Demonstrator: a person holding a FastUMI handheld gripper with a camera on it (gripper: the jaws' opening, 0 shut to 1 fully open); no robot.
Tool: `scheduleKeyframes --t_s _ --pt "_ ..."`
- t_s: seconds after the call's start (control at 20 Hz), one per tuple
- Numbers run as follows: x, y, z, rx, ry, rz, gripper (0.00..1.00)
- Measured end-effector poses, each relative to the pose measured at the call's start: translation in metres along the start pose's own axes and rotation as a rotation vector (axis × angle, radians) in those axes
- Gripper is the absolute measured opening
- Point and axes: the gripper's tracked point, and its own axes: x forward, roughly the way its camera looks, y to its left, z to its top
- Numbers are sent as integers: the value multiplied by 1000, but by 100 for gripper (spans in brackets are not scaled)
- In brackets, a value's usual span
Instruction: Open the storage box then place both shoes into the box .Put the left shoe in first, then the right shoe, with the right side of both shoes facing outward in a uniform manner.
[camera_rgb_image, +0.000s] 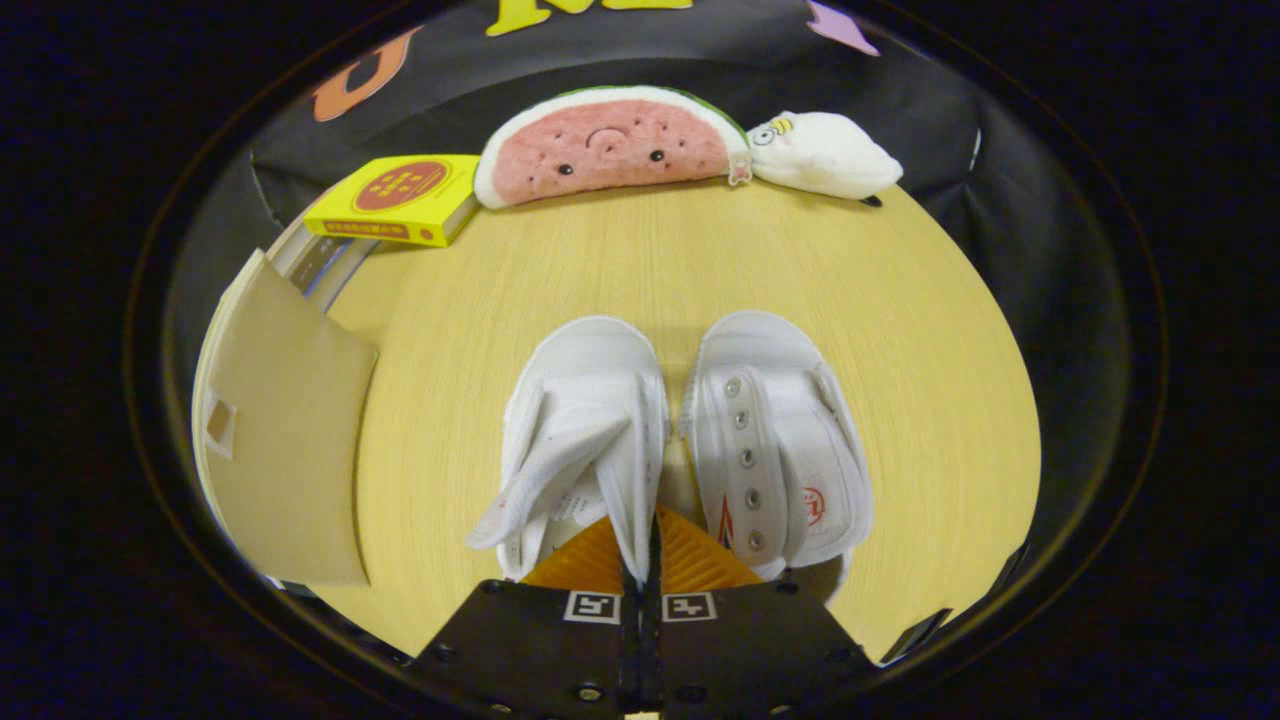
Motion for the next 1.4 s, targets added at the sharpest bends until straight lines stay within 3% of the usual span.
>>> scheduleKeyframes --t_s 0.4,0.7,1.05,1.4 --pt "-23 11 -7 149 36 130 0" --pt "-108 45 11 185 -33 155 0" --pt "-207 133 31 135 -112 189 0" --pt "-215 260 25 80 -93 293 0"
